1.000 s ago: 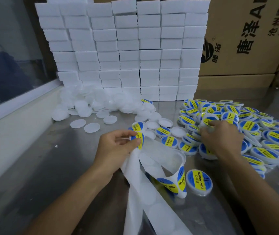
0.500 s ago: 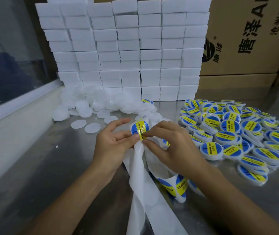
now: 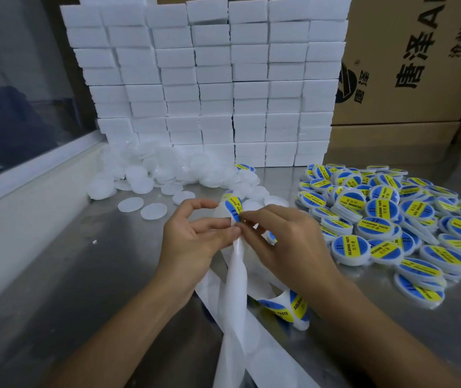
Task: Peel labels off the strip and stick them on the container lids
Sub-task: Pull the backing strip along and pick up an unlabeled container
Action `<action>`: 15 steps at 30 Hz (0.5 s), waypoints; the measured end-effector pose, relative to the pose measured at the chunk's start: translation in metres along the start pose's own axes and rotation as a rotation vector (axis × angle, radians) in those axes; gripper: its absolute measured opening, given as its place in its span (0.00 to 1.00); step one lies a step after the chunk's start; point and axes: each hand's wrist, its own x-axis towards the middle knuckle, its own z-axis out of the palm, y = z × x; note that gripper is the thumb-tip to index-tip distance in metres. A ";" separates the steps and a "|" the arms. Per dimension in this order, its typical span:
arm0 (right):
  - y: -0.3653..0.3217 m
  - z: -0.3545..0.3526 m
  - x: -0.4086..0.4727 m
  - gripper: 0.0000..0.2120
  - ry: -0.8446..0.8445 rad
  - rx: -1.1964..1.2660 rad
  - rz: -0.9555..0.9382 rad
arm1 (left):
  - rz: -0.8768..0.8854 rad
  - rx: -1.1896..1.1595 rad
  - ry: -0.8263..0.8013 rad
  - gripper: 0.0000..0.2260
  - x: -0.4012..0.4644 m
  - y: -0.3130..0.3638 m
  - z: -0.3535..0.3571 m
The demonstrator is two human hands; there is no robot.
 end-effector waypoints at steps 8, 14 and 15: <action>0.002 0.002 -0.001 0.03 0.048 0.140 0.113 | 0.018 0.007 0.030 0.17 0.003 -0.003 -0.003; 0.012 -0.005 0.006 0.06 0.083 0.598 0.723 | 0.044 0.073 0.090 0.12 0.012 -0.013 -0.011; 0.015 -0.008 0.008 0.06 0.088 0.680 0.819 | 0.041 0.082 0.107 0.11 0.013 -0.015 -0.012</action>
